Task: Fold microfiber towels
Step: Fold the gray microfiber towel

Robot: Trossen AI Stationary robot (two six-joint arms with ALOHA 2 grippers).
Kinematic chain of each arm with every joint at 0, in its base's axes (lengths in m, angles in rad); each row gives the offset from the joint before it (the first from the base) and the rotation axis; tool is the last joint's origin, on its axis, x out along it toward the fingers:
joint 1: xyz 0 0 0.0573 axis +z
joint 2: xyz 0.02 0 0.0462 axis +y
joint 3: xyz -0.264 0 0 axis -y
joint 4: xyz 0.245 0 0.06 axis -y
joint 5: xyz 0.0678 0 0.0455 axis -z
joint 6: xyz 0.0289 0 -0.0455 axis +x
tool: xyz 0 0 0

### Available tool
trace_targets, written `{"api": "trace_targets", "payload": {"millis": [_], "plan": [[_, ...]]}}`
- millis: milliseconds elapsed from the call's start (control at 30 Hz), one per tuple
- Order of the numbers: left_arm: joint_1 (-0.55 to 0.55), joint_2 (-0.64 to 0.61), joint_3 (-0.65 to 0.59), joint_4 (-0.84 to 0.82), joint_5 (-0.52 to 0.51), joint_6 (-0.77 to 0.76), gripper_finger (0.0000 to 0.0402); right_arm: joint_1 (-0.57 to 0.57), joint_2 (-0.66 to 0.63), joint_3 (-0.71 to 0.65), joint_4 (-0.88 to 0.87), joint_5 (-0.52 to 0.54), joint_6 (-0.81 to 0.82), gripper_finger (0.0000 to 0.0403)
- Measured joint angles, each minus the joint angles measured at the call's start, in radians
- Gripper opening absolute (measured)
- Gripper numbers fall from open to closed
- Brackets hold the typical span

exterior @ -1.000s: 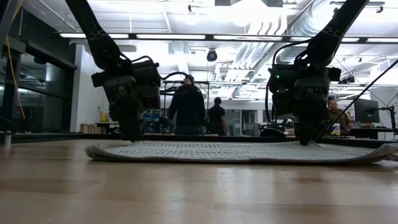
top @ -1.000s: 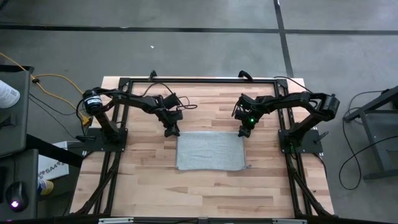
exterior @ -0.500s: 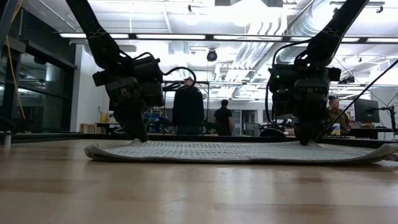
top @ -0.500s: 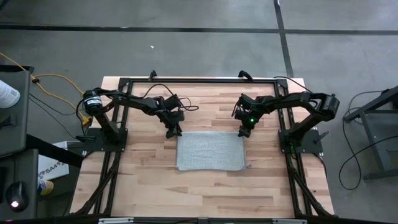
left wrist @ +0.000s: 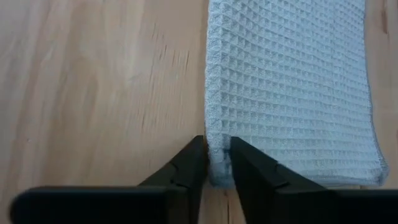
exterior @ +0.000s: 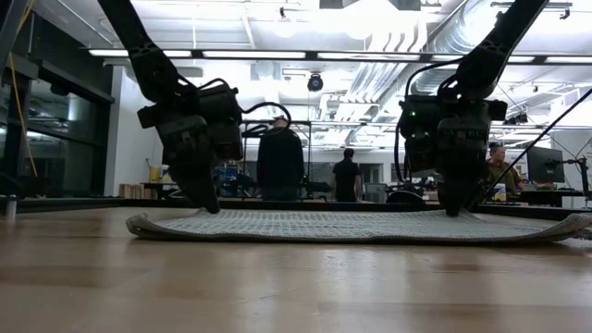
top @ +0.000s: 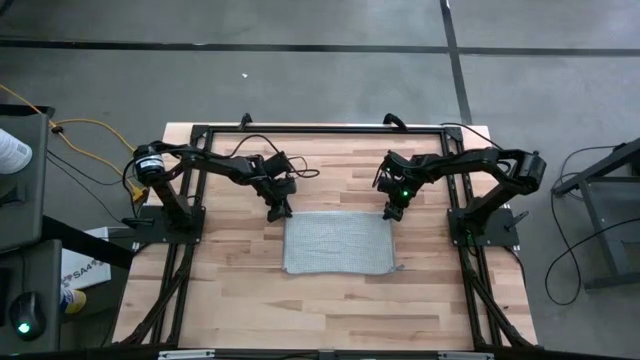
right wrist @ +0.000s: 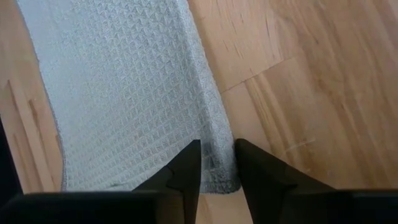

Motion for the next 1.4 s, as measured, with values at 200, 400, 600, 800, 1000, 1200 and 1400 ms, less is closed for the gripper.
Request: {"api": "trace_targets", "payload": {"millis": [200, 400, 600, 800, 1000, 1200, 1400], "plan": [[0.0, 0.0, -0.002, -0.004, 0.0, -0.004, 0.0008, 0.0, 0.0, 0.0, 0.002, 0.015, -0.007, 0.0043], [-0.002, 0.0, -0.002, -0.002, 0.0, -0.004, 0.0004, -0.001, 0.001, 0.0, 0.003, 0.021, -0.011, 0.0006], [-0.002, 0.0, -0.002, -0.001, 0.001, -0.004, 0.0003, 0.002, 0.0, 0.0, 0.002, 0.04, -0.027, 0.0005], [-0.001, 0.0, -0.001, -0.002, -0.054, -0.001, 0.0002, 0.002, -0.001, -0.001, 0.053, 0.059, -0.031, 0.0004], [0.005, -0.003, 0.002, 0.011, -0.141, 0.021, 0.0001, 0.002, -0.001, 0.001, 0.182, 0.158, -0.011, 0.0004], [0.005, -0.005, 0.016, 0.029, -0.289, 0.023, 0.0001, 0.0, 0.0, 0.003, 0.309, 0.359, 0.015, 0.0003], [0.006, -0.003, 0.079, -0.078, -0.508, 0.027, 0.0, -0.001, 0.0, 0.004, 0.312, 0.498, 0.029, 0.0003]]}}
